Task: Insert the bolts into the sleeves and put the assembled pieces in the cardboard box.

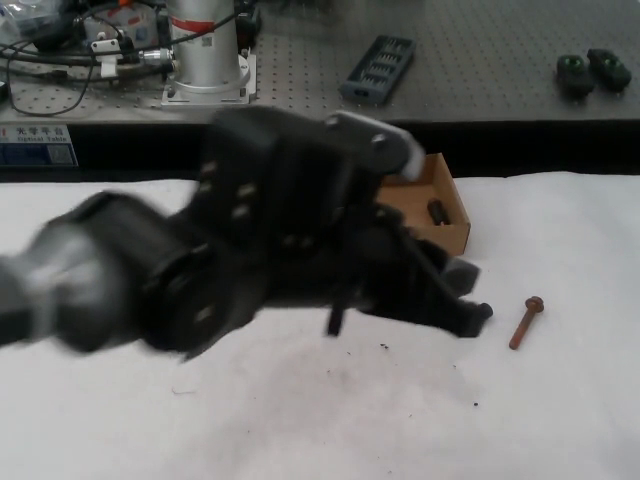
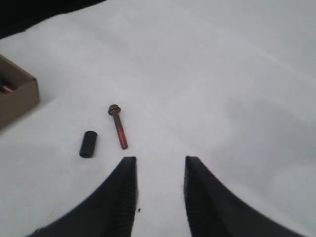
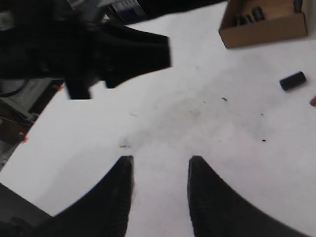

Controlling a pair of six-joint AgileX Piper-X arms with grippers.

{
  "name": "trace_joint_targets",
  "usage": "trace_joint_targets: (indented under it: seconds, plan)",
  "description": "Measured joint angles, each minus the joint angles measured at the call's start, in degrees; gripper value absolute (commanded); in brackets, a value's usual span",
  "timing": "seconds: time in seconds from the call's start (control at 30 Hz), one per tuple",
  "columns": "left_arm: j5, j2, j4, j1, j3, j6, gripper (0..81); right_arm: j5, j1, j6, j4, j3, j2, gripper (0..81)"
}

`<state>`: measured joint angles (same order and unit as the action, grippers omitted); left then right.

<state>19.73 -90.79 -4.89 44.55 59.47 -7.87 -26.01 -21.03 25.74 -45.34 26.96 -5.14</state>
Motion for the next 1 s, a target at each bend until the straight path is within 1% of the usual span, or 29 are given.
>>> trace_joint_targets:
  seconds: [0.07,0.13,0.17,0.2,0.23,0.3,0.33,0.47,0.57,0.6,0.73,0.93,1.0]
  plan:
    - [2.36,-5.76,-4.73,0.00,7.00,-0.29,24.4,-0.79,0.00,0.24,0.21,-0.01,3.33,28.6]
    - [3.06,-7.98,-6.69,0.00,9.83,-0.29,24.4,-1.68,0.00,0.28,0.21,-0.01,5.24,28.6]
    - [3.64,-11.03,-9.33,0.00,14.37,-0.43,24.4,-2.24,0.00,0.28,0.21,-0.01,5.52,28.6]
    - [3.64,-11.36,-9.33,0.00,14.37,-0.43,24.4,-3.06,0.00,0.28,0.21,-0.11,5.61,28.6]
    - [3.76,-12.82,-10.61,0.11,16.78,-0.48,24.4,-3.06,0.00,0.28,0.21,-0.13,5.61,28.6]
    - [3.85,-16.24,-12.89,0.30,21.05,-0.55,24.4,-5.28,0.00,0.37,0.21,-1.07,5.58,28.6]
    - [3.85,-16.24,-13.16,0.31,21.49,-0.55,24.4,-5.79,0.00,0.37,0.21,-1.72,5.58,28.6]
    - [3.80,-24.45,-18.43,1.04,30.10,-0.55,24.4,-6.32,0.00,0.37,0.21,-5.34,5.58,28.6]
    - [3.37,-27.90,-22.82,1.62,37.58,0.14,24.4,-9.22,0.00,1.29,1.70,-7.87,5.58,28.6]
    - [3.37,-29.21,-22.82,1.78,37.58,0.16,24.4,-9.22,0.00,1.32,2.52,-8.34,5.58,28.6]
    - [0.93,-35.51,-28.29,2.49,46.39,1.68,24.4,-12.46,0.00,1.63,5.23,-8.91,5.58,28.6]
    - [-5.54,-44.97,-36.24,2.51,59.12,4.17,24.4,-13.49,0.00,1.63,7.96,-8.91,5.58,28.6]
    - [-7.54,-45.94,-38.44,2.51,62.96,5.48,25.7,-13.73,0.00,1.63,8.76,-8.91,5.58,28.6]
